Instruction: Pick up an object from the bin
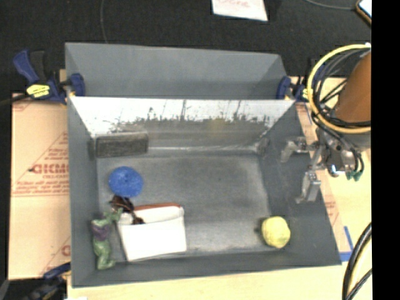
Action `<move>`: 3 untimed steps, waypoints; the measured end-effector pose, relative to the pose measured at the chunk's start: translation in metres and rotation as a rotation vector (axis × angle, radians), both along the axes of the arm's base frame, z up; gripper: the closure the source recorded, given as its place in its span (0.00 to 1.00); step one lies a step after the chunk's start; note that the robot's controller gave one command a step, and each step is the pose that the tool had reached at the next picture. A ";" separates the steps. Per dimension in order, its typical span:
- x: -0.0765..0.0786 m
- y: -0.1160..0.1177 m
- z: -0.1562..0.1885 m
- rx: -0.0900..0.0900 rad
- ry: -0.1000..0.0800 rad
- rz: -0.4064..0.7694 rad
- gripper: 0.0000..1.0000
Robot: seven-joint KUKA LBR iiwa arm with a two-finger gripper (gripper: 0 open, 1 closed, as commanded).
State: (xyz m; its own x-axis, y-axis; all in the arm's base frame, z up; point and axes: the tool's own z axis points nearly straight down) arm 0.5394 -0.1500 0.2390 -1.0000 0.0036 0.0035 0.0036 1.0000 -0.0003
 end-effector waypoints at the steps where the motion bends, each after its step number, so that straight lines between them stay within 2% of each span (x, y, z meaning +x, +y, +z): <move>1: 0.002 0.001 0.004 -0.002 -0.007 0.005 0.00; 2: -0.044 -0.009 -0.115 -0.003 -0.009 0.298 0.00; 3: -0.061 -0.009 -0.076 -0.008 -0.021 0.325 0.00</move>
Offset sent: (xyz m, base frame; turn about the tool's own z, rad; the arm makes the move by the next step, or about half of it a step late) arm -0.0665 -0.0132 -0.1690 -0.4304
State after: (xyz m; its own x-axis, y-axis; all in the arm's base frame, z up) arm 0.4786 -0.1595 0.1626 -0.9488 -0.3155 -0.0153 -0.3154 0.9489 -0.0117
